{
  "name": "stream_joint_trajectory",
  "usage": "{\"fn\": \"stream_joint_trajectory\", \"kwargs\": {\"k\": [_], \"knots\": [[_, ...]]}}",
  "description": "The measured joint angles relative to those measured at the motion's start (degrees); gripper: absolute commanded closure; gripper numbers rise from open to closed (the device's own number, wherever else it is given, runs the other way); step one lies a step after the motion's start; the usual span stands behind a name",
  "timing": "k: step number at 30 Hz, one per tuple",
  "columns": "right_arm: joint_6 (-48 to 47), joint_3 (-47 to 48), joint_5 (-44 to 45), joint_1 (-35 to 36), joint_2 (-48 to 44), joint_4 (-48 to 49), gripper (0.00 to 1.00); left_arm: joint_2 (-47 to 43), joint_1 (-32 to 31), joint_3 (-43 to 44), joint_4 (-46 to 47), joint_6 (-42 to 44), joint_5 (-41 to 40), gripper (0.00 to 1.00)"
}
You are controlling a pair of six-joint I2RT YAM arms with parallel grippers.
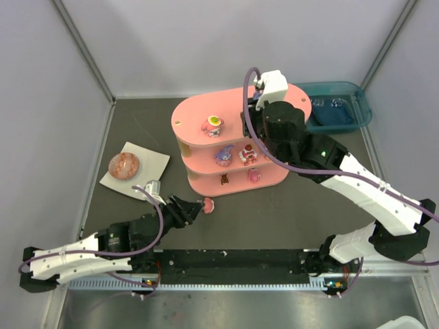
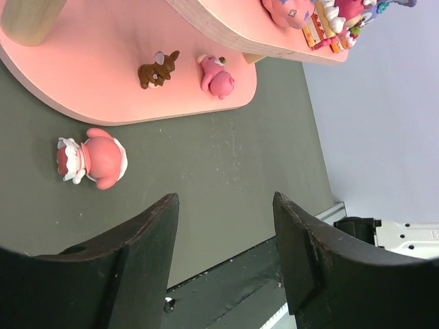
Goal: Place and organize the plastic toys onto the shelf
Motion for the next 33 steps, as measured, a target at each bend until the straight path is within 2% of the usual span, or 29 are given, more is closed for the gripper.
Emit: {"fn": "stream_joint_trajectory", "kwargs": {"k": [21,24,29,33], "knots": [[0.94,-0.94,-3.10,-0.02,1.05,-1.75,1.00,0.00,0.00,0.00,0.00,-0.02,0.00,0.38],[0.90,-1.03,-3.41,-0.02,1.05,-1.60,0.88,0.00,0.00,0.00,0.00,-0.02,0.00,0.38],[0.61,-1.27,-4.02,-0.02,1.05,-1.11,0.80,0.00,0.00,0.00,0.00,-0.02,0.00,0.35],[0.26,-1.64,-4.50,-0.02,1.01,-0.39,0.78,0.02,0.00,0.00,0.00,-0.02,-0.13,0.34]]}}
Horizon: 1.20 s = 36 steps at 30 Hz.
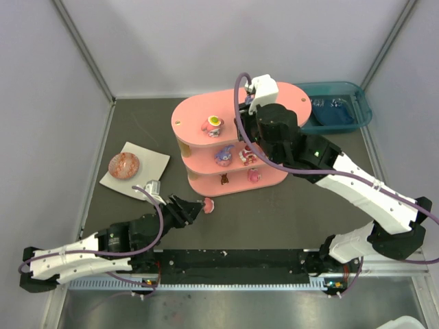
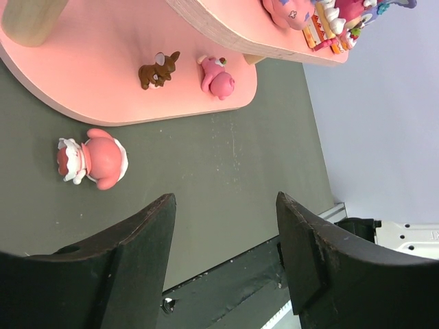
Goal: Place and organize the plastic toys onto the shelf
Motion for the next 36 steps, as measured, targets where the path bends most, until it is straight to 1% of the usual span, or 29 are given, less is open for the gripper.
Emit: {"fn": "stream_joint_trajectory", "kwargs": {"k": [10,14,24,33,36], "knots": [[-0.94,-0.46,-0.50,0.00,-0.35,0.48,0.74,0.63,0.00,0.00,0.04,0.00,-0.09,0.34],[-1.31,-1.22,-0.57,0.00,-0.79,1.07,0.71,0.92,0.00,0.00,0.07,0.00,-0.07,0.34],[-1.95,-2.29,-0.48,0.00,-1.97,1.20,0.70,0.90,0.00,0.00,0.07,0.00,-0.07,0.33],[-2.21,-2.32,-0.50,0.00,-1.99,1.18,0.61,0.90,0.00,0.00,0.04,-0.02,-0.07,0.32],[-2.27,-2.32,-0.50,0.00,-1.99,1.18,0.57,0.90,0.00,0.00,0.04,-0.02,-0.09,0.32]]}}
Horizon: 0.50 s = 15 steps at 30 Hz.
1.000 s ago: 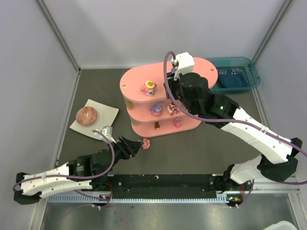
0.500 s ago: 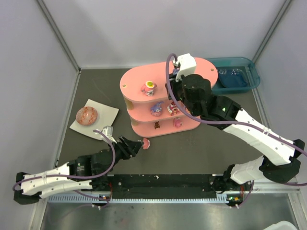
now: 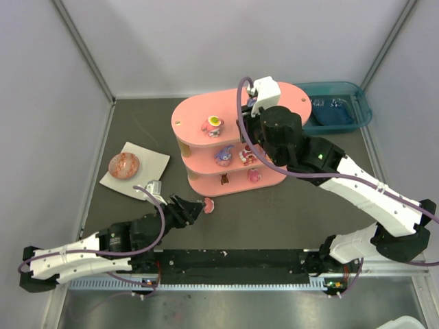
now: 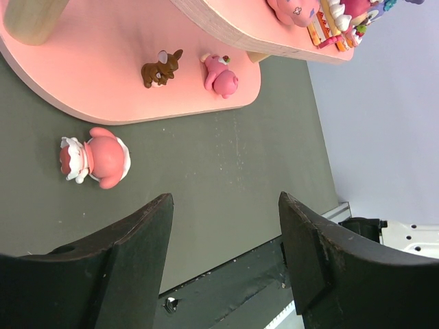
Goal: Place and organize the plastic toys onto the shelf
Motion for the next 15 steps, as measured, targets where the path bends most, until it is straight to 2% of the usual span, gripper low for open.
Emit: {"fn": "stream_joint_trajectory", "kwargs": {"k": [3,15], "knots": [[-0.13,0.00,0.02,0.00,0.00,-0.02,0.51,-0.02,0.00,0.00,0.02,0.00,0.00,0.32],[-0.13,-0.02,0.22,0.00,0.02,-2.54,0.50,-0.04,0.00,0.00,0.00,-0.02,0.00,0.31]]}}
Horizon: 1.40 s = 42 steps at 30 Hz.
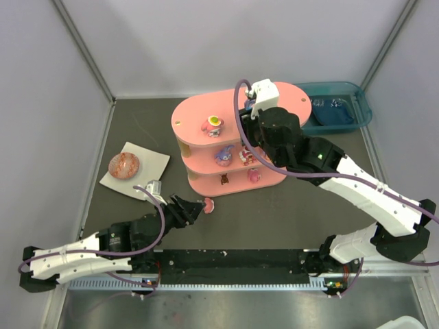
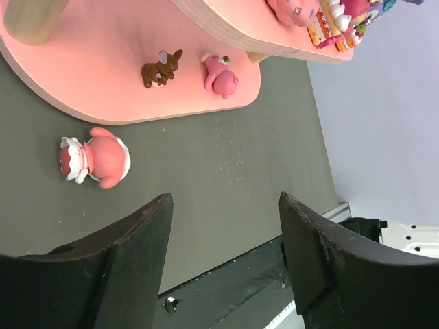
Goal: Place and organize the plastic toys onto the shelf
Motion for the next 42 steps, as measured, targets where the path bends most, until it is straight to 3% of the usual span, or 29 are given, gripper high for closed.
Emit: {"fn": "stream_joint_trajectory", "kwargs": {"k": [24,42], "knots": [[2.62,0.00,0.42,0.00,0.00,-0.20,0.39,-0.48,0.00,0.00,-0.02,0.02,-0.22,0.30],[6.32,-2.64,0.15,0.00,-2.08,1.18,0.34,-0.48,0.00,0.00,-0.02,0.07,-0.74,0.17]]}}
